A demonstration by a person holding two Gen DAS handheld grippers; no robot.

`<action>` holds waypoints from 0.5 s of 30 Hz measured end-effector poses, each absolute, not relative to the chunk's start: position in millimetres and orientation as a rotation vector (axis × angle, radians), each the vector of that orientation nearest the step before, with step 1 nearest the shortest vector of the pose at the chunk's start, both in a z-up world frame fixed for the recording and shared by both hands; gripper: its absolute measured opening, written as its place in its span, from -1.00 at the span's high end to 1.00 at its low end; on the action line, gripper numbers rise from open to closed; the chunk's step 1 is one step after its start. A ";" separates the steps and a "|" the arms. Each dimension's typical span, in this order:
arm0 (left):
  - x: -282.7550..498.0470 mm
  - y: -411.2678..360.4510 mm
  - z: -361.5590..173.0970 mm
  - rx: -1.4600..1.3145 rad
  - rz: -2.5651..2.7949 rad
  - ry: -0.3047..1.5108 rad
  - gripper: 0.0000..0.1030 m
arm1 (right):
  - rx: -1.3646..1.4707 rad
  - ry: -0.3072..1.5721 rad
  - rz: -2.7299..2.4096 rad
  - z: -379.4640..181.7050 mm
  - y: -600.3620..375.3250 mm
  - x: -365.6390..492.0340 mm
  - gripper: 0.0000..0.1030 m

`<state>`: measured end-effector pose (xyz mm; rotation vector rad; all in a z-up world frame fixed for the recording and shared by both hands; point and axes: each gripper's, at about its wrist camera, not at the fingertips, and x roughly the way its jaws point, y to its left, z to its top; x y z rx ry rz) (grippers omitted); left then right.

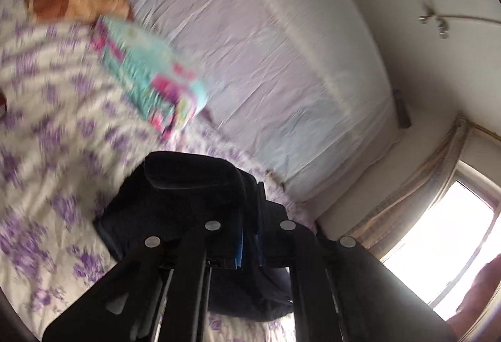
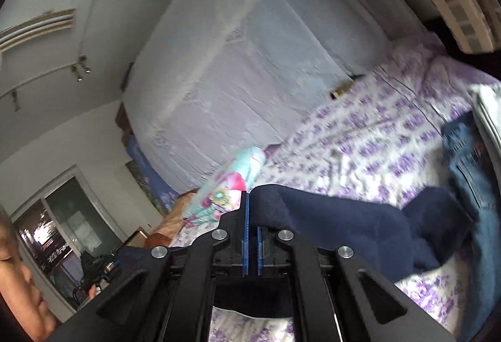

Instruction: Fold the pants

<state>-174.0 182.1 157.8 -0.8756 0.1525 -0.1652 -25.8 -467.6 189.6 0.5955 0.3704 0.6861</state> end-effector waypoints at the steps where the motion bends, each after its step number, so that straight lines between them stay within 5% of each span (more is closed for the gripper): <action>1: -180.7 180.4 171.6 -0.846 -0.148 0.121 0.89 | 0.598 0.360 0.705 194.1 -466.0 -21.7 0.92; 7: -128.4 192.4 203.6 -0.749 -0.055 0.193 0.88 | 0.587 0.456 0.713 182.9 -439.0 61.6 0.92; 15: 87.2 252.5 88.9 -0.889 0.090 0.569 0.89 | 0.591 0.807 0.491 81.6 -390.0 263.9 0.92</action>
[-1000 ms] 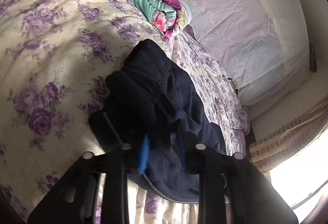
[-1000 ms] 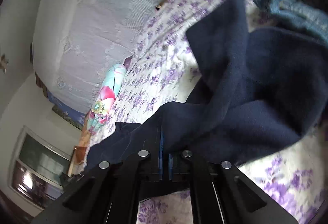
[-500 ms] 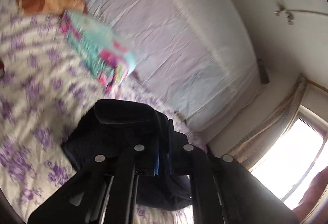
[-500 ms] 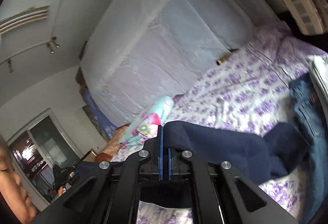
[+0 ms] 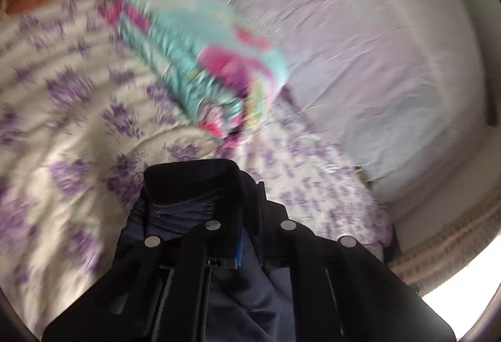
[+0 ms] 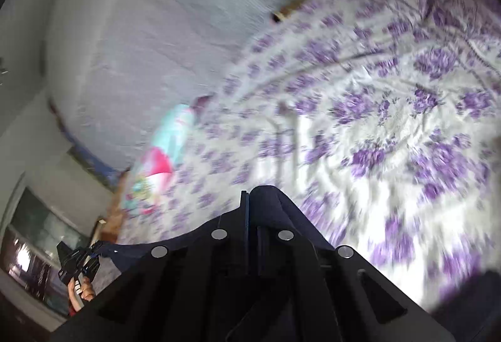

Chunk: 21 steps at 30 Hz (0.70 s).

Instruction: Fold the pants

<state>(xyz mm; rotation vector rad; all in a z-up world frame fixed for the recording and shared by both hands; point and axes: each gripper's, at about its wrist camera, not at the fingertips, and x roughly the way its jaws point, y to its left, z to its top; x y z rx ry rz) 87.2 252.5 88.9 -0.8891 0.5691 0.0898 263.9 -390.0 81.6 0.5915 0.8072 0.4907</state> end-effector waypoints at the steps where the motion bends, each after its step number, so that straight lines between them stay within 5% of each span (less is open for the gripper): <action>1: 114.2 255.0 70.3 -0.889 0.121 0.608 0.88 | 0.583 0.825 0.461 72.8 -383.2 281.6 0.92; 6: 166.3 266.0 11.3 -0.948 0.215 0.681 0.85 | 0.407 0.810 0.363 50.0 -341.6 336.2 0.90; 10: 161.7 273.3 2.7 -0.973 0.154 0.671 0.77 | 0.276 0.861 0.384 26.1 -319.5 351.1 0.22; 12: 160.3 274.5 4.9 -0.956 0.137 0.668 0.69 | 0.280 0.814 0.379 42.7 -324.7 341.5 0.14; 13: 154.7 271.7 10.0 -0.945 0.137 0.653 0.49 | 0.298 0.769 0.390 56.0 -331.3 331.8 0.04; 16: 119.5 251.4 51.0 -0.809 0.163 0.541 -0.68 | 0.312 0.615 0.413 106.3 -351.1 289.8 -0.28; 17: 110.2 246.5 60.5 -0.763 0.173 0.494 -0.82 | 0.276 0.583 0.400 116.8 -352.5 278.3 -0.31; 21: 57.4 223.0 82.7 -0.595 0.210 0.387 -0.90 | 0.052 0.578 0.335 116.7 -337.1 247.9 -0.48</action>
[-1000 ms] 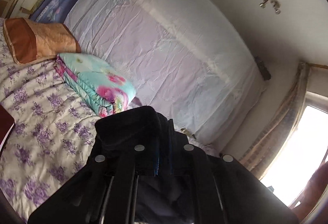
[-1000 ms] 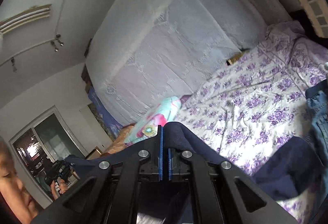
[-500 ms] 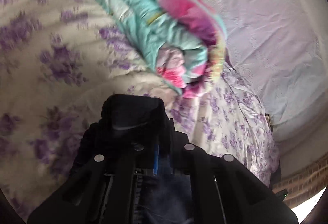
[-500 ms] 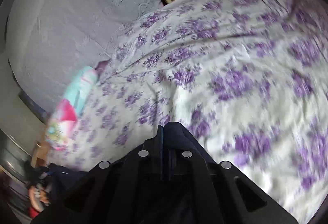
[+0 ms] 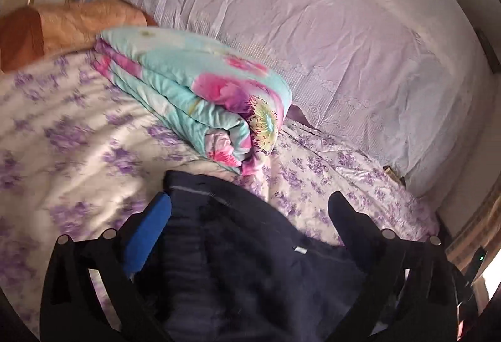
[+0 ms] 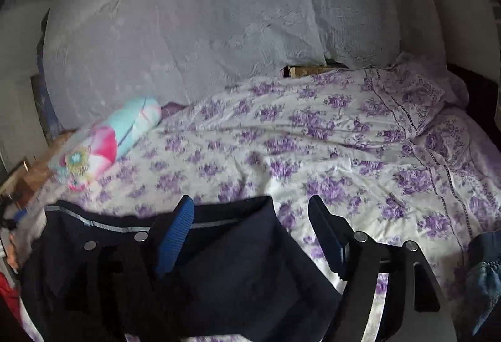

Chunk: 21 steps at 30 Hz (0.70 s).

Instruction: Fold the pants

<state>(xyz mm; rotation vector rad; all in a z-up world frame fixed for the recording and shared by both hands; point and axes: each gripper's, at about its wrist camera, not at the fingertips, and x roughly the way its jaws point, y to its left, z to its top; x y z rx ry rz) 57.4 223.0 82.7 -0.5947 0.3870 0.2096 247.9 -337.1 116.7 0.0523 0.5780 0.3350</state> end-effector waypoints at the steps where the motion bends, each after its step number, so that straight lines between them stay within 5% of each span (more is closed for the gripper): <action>1: 45.2 223.8 78.4 -0.590 0.235 0.395 -0.90 | 0.001 0.607 0.336 107.3 -330.3 242.6 -0.48; 8: -3.7 283.4 18.1 -1.010 0.299 0.453 -0.90 | -0.391 0.637 0.281 59.0 -265.8 200.2 -0.48; 13: 10.9 271.6 17.0 -0.864 0.408 0.527 -0.90 | -0.501 0.758 0.268 34.6 -246.8 220.7 -0.44; 15: 18.9 261.2 19.6 -0.774 0.424 0.554 -0.90 | -0.509 0.772 0.281 33.8 -244.1 222.6 -0.01; 16: 21.1 258.0 20.4 -0.742 0.427 0.561 -0.90 | -0.502 0.777 0.282 34.9 -246.7 224.7 0.52; 21: 12.4 268.0 13.3 -0.818 0.421 0.533 -0.90 | -0.369 0.672 0.174 75.9 -301.0 260.2 0.77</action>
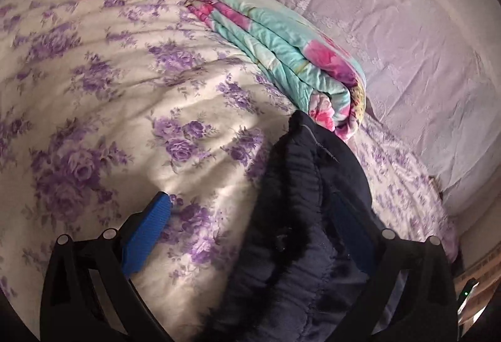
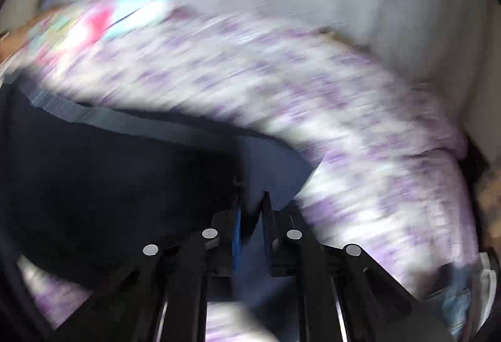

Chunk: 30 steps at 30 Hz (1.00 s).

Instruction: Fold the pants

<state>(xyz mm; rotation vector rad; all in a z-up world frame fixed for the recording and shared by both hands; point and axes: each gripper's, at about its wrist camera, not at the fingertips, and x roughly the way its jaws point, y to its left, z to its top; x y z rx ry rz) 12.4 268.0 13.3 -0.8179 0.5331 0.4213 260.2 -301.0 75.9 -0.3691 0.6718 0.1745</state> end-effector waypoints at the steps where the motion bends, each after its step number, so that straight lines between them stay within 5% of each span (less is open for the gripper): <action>1: 10.6 271.7 11.0 -0.849 0.416 0.523 -0.90 | -0.283 0.638 0.086 89.8 -331.9 279.1 0.77; 3: 10.1 271.9 11.0 -0.863 0.411 0.518 -0.90 | -0.092 0.577 -0.115 102.2 -396.3 307.0 0.22; 4: 11.2 269.8 12.3 -0.848 0.412 0.519 -0.90 | 0.047 0.585 -0.215 100.7 -436.5 316.6 -0.57; 5: 12.8 267.1 14.0 -0.828 0.412 0.521 -0.90 | 0.187 0.582 -0.222 96.3 -464.3 313.7 -0.62; 10: 20.3 257.2 19.6 -0.747 0.410 0.540 -0.90 | 0.563 0.653 0.146 72.7 -502.9 297.3 -0.60; 28: -69.1 240.9 8.6 -0.928 0.224 0.479 -0.90 | 0.554 0.956 0.428 15.6 -400.1 239.8 -0.56; 30: -85.1 235.4 10.4 -0.933 0.221 0.497 -0.90 | 0.612 0.920 0.429 11.4 -404.4 252.6 -0.24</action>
